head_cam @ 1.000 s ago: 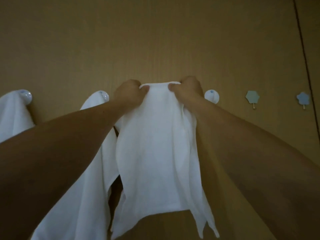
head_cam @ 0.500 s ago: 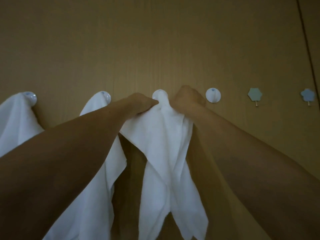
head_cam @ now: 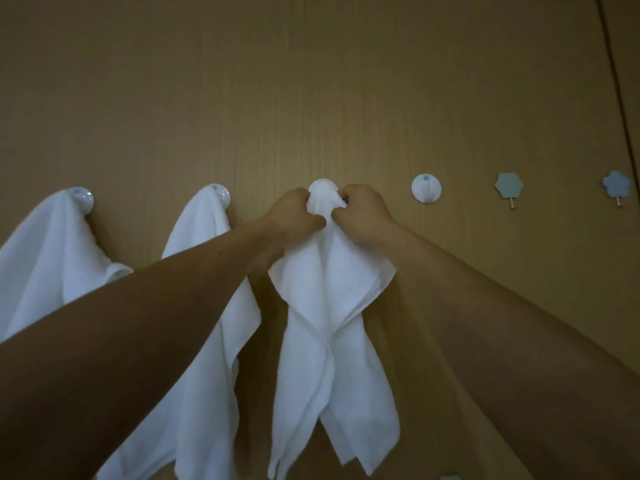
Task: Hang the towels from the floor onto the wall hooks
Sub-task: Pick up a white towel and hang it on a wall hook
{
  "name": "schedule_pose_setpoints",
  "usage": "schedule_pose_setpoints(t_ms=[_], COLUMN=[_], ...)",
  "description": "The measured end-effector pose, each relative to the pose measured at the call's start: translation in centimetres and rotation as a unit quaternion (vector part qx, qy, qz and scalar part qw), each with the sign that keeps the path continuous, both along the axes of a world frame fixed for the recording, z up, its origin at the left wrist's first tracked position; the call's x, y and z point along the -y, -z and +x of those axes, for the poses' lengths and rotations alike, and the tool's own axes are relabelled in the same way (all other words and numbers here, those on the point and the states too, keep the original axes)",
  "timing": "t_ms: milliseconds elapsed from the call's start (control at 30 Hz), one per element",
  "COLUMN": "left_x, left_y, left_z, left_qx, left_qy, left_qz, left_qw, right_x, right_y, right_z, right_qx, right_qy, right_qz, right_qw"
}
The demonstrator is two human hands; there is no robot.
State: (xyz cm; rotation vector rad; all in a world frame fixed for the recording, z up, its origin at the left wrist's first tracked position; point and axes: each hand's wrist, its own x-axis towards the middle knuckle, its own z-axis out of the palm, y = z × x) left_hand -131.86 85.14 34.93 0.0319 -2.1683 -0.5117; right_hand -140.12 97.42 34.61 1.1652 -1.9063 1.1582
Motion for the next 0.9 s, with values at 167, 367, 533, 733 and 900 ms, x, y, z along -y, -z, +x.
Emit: schedule_pose_setpoints(t_ms=[167,367,533,733,900], left_x=[0.4,1.2,1.3,1.3,0.8], left_y=[-0.1,3.3,5.0,7.8,9.1], left_z=[1.7,0.6,0.0,0.1,1.0], left_qx=[-0.006,0.036,-0.027,-0.002,0.044], left_qy=[0.087,0.034,0.093,0.113,0.091], left_qz=[0.258,0.320,0.220,0.232,0.245], left_qw=[0.962,0.946,0.971,0.966,0.964], right_x=[-0.9,0.4,0.3,-0.8,-1.4], right_y=[-0.3,3.0,4.7,8.2,10.6], right_z=[0.2,-1.7,-1.8,-2.2,-2.0], right_qx=[0.251,0.133,0.105,0.201,0.200], right_qy=[-0.174,-0.066,-0.054,-0.169,-0.113], right_qz=[-0.095,-0.012,-0.019,-0.023,0.001], right_qw=[0.947,0.989,0.993,0.965,0.973])
